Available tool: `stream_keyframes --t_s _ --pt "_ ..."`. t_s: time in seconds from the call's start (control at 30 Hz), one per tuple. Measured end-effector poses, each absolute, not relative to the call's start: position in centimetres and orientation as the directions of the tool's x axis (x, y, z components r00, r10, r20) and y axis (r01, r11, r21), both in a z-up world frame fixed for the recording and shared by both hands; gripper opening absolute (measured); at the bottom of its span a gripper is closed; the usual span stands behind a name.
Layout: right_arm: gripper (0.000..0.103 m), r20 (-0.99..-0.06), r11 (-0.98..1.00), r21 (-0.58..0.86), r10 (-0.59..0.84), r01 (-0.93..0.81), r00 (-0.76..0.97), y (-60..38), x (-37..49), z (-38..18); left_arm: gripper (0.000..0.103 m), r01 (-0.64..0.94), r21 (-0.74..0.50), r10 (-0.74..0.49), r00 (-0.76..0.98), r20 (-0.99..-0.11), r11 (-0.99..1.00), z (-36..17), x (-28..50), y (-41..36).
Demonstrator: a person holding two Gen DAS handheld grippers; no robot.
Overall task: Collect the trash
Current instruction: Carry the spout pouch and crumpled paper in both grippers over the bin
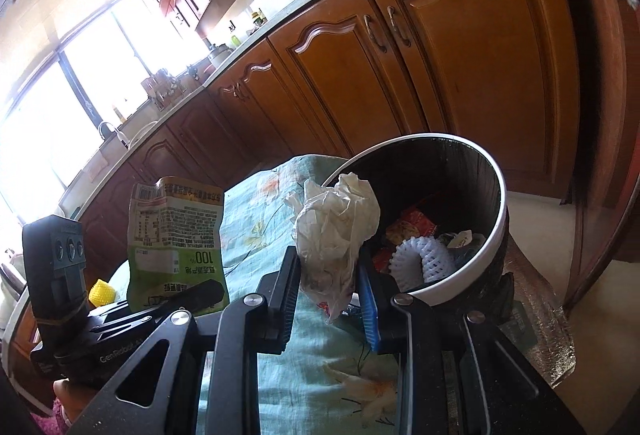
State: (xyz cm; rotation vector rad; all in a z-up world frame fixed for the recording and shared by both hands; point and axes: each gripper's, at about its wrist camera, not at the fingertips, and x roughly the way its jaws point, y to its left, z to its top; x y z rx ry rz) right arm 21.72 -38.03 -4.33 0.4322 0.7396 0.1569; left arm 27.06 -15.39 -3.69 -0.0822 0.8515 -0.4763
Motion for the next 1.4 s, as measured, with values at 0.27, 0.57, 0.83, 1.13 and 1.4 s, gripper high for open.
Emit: stream_keyframes --t_s 0.27,0.57,0.83,1.13,1.4 --pt "0.028 -0.621 0.902 0.430 0.265 0.037 0.738 -38.9 21.6 -4.3 0.014 0.398 -0.251 -0.448 0.553 -0.702 0.883 -3.5 28.1 -16.8" --pt "0.028 -0.626 0.901 0.429 0.250 0.060 0.739 -40.3 22.0 -4.8 0.014 0.433 -0.234 -0.459 0.541 -0.705 0.870 -3.7 29.1 -18.6" --pt "0.028 -0.638 0.907 0.413 0.225 0.081 0.737 -41.3 22.9 -4.9 0.014 0.453 -0.236 -0.471 0.524 -0.709 0.860 -3.8 30.9 -20.5" --pt "0.028 -0.661 0.918 0.386 0.204 0.093 0.722 -42.6 24.5 -5.0 0.014 0.456 -0.237 -0.463 0.487 -0.741 0.858 -5.0 33.6 -23.0" --pt "0.029 -0.685 0.922 0.373 0.198 0.103 0.701 -43.5 25.9 -5.7 0.015 0.456 -0.222 -0.445 0.471 -0.762 0.862 -5.8 35.4 -24.4"
